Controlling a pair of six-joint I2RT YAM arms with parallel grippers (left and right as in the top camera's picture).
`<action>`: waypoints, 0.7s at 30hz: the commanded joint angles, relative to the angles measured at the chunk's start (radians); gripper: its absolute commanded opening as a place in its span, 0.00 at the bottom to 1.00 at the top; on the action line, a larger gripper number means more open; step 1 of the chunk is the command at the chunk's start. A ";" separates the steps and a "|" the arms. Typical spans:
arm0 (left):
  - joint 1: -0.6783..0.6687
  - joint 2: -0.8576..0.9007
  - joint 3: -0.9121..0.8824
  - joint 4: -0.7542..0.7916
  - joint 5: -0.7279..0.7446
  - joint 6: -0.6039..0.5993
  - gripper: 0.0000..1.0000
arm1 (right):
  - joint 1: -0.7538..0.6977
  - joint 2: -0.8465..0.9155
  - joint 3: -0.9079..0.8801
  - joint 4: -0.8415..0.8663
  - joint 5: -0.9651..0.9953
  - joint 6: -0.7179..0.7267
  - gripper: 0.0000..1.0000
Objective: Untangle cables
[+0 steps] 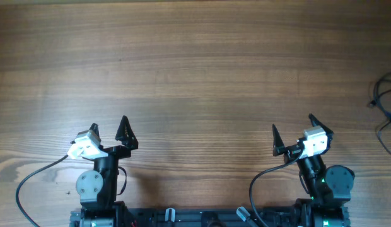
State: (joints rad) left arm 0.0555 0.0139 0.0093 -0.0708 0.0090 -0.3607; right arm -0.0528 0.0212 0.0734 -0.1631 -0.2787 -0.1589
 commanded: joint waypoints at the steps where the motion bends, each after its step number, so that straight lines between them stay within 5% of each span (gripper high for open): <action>1: 0.008 -0.006 -0.003 -0.005 0.016 0.016 1.00 | 0.005 -0.017 0.002 0.002 0.017 -0.010 1.00; 21: 0.008 -0.006 -0.003 -0.005 0.016 0.016 1.00 | 0.005 -0.017 0.002 0.002 0.017 -0.011 1.00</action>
State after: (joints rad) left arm 0.0555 0.0139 0.0093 -0.0708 0.0090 -0.3603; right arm -0.0528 0.0212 0.0734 -0.1631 -0.2787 -0.1589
